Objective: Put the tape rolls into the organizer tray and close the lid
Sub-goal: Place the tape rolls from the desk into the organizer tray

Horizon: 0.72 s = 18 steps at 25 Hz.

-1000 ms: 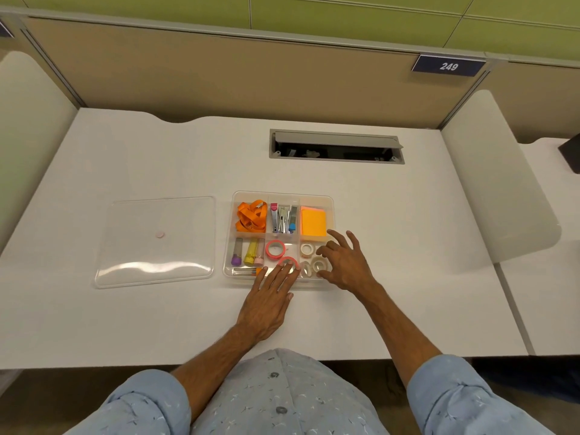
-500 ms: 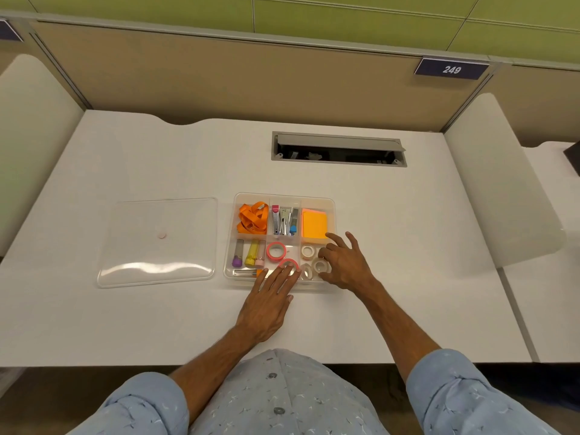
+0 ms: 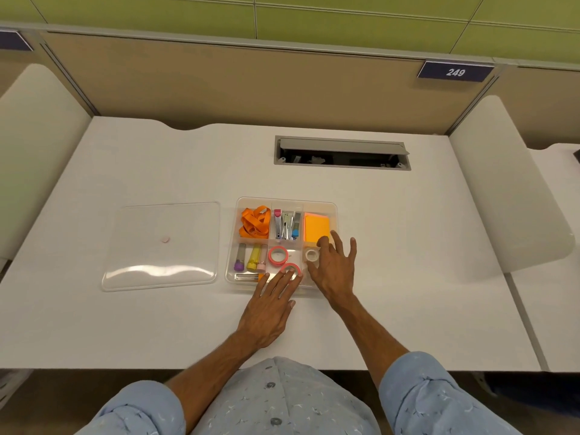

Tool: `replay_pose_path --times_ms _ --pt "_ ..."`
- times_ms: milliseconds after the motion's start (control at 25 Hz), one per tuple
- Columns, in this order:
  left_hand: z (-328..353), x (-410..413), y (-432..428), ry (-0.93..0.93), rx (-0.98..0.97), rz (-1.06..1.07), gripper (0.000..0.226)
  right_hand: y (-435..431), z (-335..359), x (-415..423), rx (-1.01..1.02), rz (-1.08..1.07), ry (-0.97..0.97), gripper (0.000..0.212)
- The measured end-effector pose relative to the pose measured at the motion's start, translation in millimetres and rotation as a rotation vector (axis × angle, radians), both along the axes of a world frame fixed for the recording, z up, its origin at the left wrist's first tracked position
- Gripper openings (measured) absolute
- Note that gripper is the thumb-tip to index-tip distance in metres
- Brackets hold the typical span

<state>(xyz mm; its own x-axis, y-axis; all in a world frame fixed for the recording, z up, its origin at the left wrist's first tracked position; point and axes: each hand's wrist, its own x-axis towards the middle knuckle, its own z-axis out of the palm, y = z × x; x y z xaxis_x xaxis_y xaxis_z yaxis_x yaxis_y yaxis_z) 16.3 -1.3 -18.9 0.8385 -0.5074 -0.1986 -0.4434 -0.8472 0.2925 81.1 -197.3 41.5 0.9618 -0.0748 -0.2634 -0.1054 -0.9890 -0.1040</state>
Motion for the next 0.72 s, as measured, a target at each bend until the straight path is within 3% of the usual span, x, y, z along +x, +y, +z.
replay_pose_path --times_ms 480,720 --pt "1.6 1.5 0.9 0.013 0.008 -0.013 0.061 0.9 -4.1 -0.7 0.071 -0.031 0.015 0.070" --pt "2.1 1.9 2.7 0.000 -0.008 -0.017 0.060 -6.8 -4.0 -3.6 0.169 -0.076 -0.108 0.053"
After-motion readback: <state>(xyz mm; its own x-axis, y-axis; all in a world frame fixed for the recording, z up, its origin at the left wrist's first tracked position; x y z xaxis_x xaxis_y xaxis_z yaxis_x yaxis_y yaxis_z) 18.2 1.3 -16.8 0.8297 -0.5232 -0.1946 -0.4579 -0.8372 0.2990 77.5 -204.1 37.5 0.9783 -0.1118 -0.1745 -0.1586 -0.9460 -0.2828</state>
